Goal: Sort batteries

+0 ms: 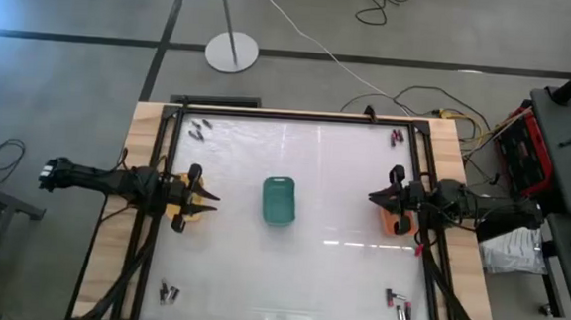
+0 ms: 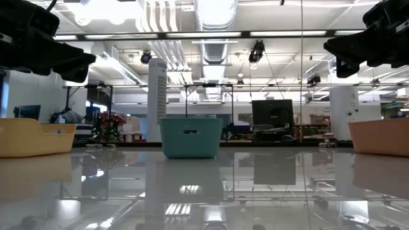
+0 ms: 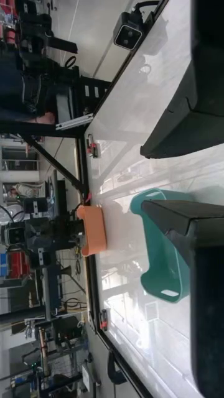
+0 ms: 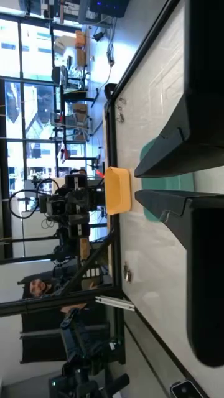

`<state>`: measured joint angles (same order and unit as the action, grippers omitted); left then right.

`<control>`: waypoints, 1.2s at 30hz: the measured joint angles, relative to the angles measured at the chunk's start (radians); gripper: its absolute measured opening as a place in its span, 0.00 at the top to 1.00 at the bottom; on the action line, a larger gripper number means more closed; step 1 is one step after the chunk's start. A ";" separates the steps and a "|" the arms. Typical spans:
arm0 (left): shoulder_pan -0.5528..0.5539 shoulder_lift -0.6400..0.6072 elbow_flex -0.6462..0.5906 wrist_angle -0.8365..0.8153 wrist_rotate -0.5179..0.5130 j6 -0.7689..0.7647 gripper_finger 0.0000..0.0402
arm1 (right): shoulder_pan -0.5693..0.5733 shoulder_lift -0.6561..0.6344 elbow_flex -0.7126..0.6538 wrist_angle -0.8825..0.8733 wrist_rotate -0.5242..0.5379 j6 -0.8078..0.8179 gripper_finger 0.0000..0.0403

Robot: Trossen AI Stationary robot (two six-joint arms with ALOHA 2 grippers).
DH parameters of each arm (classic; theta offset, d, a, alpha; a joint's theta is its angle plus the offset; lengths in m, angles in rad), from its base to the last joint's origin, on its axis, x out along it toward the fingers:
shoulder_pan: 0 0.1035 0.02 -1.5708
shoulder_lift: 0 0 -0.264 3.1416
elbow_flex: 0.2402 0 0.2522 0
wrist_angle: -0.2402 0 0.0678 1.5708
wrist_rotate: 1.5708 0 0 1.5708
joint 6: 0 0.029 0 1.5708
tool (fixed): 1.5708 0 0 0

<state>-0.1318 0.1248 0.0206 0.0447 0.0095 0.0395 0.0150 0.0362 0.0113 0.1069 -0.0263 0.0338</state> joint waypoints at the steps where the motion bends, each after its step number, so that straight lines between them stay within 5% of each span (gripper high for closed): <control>1: 0.000 0.000 0.000 0.000 0.000 0.000 0.75 | 0.000 0.000 0.000 0.000 0.000 0.000 0.92; 27: 0.001 0.000 0.000 0.000 0.000 0.000 0.75 | 0.000 0.000 0.000 0.007 0.000 0.008 0.92; 36: 0.001 0.000 0.000 0.000 0.000 0.000 0.75 | -0.002 0.003 0.000 0.100 0.050 0.600 0.92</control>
<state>-0.1310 0.1246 0.0207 0.0444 0.0097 0.0395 0.0128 0.0387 0.0116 0.2072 0.0234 0.6342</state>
